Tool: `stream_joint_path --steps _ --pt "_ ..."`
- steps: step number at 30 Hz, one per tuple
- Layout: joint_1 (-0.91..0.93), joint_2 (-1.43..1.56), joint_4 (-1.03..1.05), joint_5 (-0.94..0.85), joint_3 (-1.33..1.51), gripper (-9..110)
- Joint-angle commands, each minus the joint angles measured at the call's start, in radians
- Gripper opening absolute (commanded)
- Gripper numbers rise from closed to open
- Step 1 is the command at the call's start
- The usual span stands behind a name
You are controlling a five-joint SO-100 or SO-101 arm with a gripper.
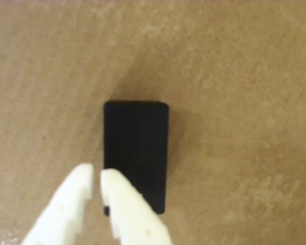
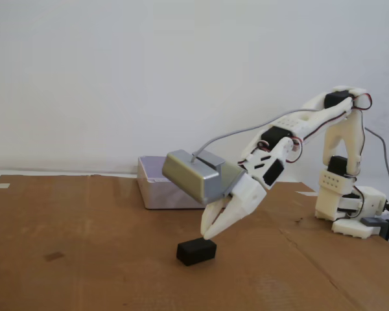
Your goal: Grasp a block and put it in the box.
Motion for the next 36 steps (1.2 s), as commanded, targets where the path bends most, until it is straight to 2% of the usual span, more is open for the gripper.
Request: stream_joint_path --steps 1,24,36 --pt "0.014 0.054 -0.041 -0.003 -0.117 0" --pt "0.064 0.058 -0.04 -0.003 -0.138 1" --pt "0.041 0.058 -0.038 0.003 -0.14 36"
